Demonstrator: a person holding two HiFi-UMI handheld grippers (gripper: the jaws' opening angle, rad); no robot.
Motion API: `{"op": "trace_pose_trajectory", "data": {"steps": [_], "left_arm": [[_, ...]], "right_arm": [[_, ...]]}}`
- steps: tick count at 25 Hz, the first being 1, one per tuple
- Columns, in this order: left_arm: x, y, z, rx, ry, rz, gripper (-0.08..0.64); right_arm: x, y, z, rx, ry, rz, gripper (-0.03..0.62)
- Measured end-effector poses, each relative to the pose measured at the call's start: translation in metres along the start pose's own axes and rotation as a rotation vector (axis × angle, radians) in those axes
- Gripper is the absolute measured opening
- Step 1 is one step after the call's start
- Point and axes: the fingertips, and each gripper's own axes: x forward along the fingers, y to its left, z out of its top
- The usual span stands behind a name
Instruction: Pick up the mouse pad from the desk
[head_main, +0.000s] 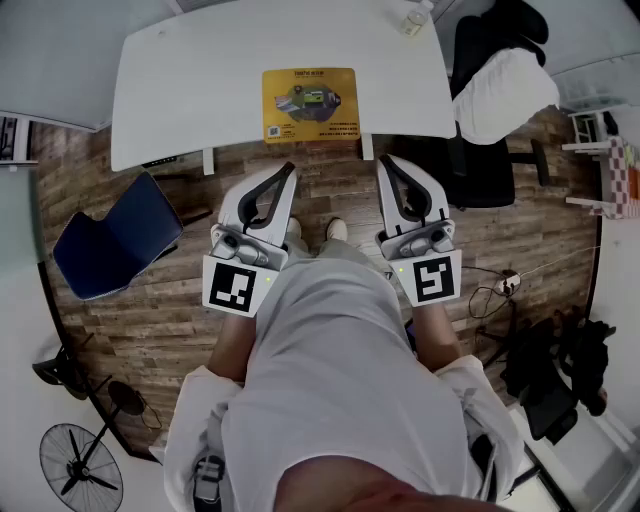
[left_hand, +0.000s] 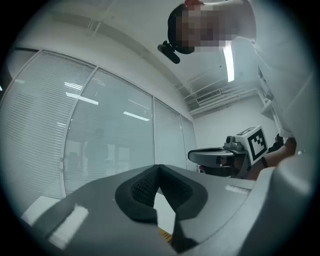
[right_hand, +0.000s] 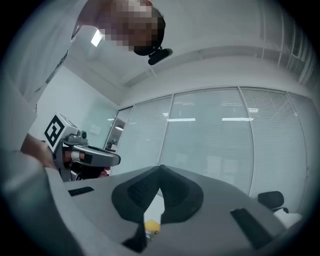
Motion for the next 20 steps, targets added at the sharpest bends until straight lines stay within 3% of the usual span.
{"op": "trace_pose_trajectory", "data": {"steps": [8, 11, 20], "left_arm": [[-0.015, 0.02, 0.002, -0.027, 0.0, -0.046, -0.004], [-0.024, 0.032, -0.005, -0.002, 0.023, -0.048, -0.003], [-0.053, 0.076, -0.039, -0.058, 0.074, 0.058, -0.003]], "right_arm": [[0.018, 0.022, 0.013, 0.016, -0.017, -0.027, 0.002], [0.028, 0.033, 0.007, 0.014, 0.003, -0.027, 0.002], [0.051, 0.045, -0.042, 0.089, 0.145, -0.034, 0.002]]}}
